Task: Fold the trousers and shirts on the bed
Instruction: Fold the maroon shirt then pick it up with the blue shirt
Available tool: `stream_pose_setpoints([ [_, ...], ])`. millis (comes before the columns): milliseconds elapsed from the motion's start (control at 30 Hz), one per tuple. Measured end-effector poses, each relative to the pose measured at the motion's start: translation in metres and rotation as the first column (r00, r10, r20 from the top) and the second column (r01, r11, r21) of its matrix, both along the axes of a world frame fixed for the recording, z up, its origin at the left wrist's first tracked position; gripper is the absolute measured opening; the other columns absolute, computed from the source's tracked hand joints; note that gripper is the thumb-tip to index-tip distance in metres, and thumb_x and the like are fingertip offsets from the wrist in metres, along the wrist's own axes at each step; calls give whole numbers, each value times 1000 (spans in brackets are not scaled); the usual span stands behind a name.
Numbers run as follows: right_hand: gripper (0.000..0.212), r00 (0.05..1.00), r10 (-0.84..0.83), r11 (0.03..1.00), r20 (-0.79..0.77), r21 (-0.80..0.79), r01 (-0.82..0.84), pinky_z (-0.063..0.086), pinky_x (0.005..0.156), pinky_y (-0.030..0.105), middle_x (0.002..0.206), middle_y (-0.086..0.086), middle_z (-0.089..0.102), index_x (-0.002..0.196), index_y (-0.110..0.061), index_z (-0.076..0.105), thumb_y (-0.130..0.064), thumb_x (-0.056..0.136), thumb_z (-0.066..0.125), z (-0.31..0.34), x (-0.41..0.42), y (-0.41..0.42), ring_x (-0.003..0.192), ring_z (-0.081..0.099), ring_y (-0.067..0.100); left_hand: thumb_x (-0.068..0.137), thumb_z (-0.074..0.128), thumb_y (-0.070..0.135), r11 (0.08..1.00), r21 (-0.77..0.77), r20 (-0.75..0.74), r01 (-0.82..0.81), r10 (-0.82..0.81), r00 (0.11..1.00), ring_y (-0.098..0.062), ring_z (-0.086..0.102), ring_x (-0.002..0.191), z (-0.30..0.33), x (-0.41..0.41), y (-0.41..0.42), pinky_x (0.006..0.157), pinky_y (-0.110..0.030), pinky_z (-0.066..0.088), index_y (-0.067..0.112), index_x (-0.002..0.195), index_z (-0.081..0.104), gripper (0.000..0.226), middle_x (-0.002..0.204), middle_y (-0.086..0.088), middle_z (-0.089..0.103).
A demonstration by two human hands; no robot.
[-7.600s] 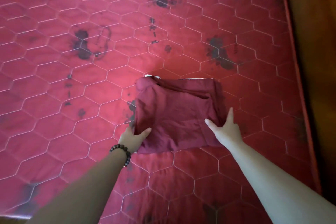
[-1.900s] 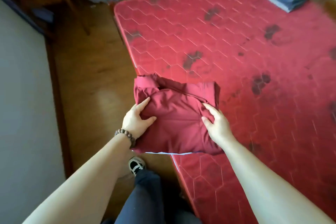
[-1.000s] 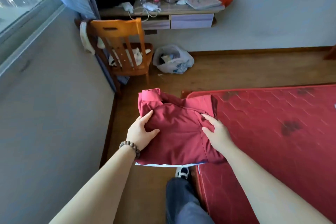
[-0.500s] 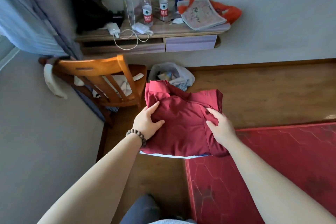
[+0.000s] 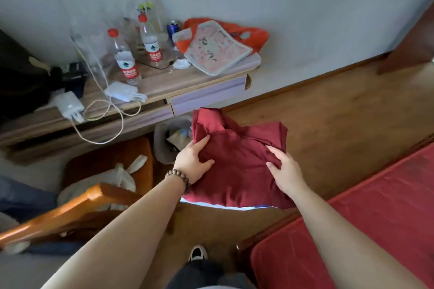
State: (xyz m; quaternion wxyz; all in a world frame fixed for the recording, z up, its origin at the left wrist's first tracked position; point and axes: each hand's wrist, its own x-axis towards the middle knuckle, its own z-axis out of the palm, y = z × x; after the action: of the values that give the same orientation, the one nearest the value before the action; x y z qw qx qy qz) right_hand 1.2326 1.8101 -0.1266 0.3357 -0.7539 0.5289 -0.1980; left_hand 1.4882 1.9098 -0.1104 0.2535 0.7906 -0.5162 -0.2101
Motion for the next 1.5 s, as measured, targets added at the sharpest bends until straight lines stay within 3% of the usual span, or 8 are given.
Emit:
stream_pose_setpoints([
  [200, 46, 986, -166, 986, 10, 3, 166, 32, 97, 19, 124, 6, 57, 134, -29, 54, -15, 91, 61, 2, 0, -66, 118, 53, 23, 81, 70, 38, 980, 45, -49, 195, -193, 980, -22, 44, 131, 0, 19, -114, 101, -21, 32, 42, 145, 32, 75, 146, -4, 44],
  [367, 46, 942, -334, 942, 21, 47, 333, 31, 98, 20, 128, 7, 56, 134, -28, 54, -15, 90, 60, -1, -28, -113, 120, 51, 24, 81, 69, 39, 927, 64, -87, 370, -364, 927, -23, 44, 132, -3, -5, -208, 110, -33, 35, 45, 144, 30, 74, 149, -5, 38],
  [500, 48, 881, -473, 880, 25, 65, 470, 34, 101, 25, 129, 10, 55, 133, -29, 54, -12, 89, 62, -5, -56, -161, 120, 51, 26, 80, 71, 34, 876, 15, -85, 482, -479, 874, -22, 45, 129, -10, -37, -292, 105, -21, 29, 40, 144, 35, 73, 142, -3, 45],
  [667, 49, 801, -598, 802, 25, 29, 597, 32, 98, 19, 126, 9, 58, 132, -25, 56, -7, 87, 62, -11, -115, -253, 119, 53, 25, 79, 73, 34, 803, -5, -100, 596, -593, 799, -20, 46, 128, -21, -108, -427, 98, -16, 27, 42, 143, 37, 73, 140, -1, 47],
  [833, 51, 712, -703, 711, -10, 16, 703, 36, 107, 38, 132, 6, 57, 134, -27, 54, -8, 87, 61, -7, -198, -355, 128, 46, 31, 80, 72, 34, 741, -5, -122, 672, -667, 735, -18, 43, 130, -20, -203, -562, 95, -14, 24, 42, 143, 36, 72, 141, -1, 46],
  [1000, 52, 615, -788, 615, -28, 18, 788, 33, 96, 21, 130, 5, 57, 133, -32, 54, -11, 86, 62, -3, -262, -433, 120, 53, 24, 81, 71, 35, 654, -2, -131, 756, -750, 648, -19, 44, 129, -15, -278, -668, 95, -16, 25, 42, 144, 35, 72, 142, -1, 44],
  [1167, 53, 532, -846, 531, -21, 46, 846, 36, 101, 29, 128, 6, 57, 133, -33, 54, -11, 86, 63, -7, -307, -498, 121, 52, 28, 81, 71, 32, 560, 5, -138, 829, -820, 555, -19, 49, 124, -16, -339, -757, 97, -19, 31, 37, 144, 36, 72, 140, -1, 46],
  [1500, 53, 264, -964, 262, -21, 63, 963, 32, 93, 17, 129, 5, 58, 132, -32, 55, -10, 85, 63, -30, -394, -645, 119, 53, 23, 81, 71, 32, 314, 10, -141, 949, -939, 312, -18, 49, 124, -42, -481, -960, 96, -16, 30, 38, 143, 38, 71, 138, 1, 48],
])
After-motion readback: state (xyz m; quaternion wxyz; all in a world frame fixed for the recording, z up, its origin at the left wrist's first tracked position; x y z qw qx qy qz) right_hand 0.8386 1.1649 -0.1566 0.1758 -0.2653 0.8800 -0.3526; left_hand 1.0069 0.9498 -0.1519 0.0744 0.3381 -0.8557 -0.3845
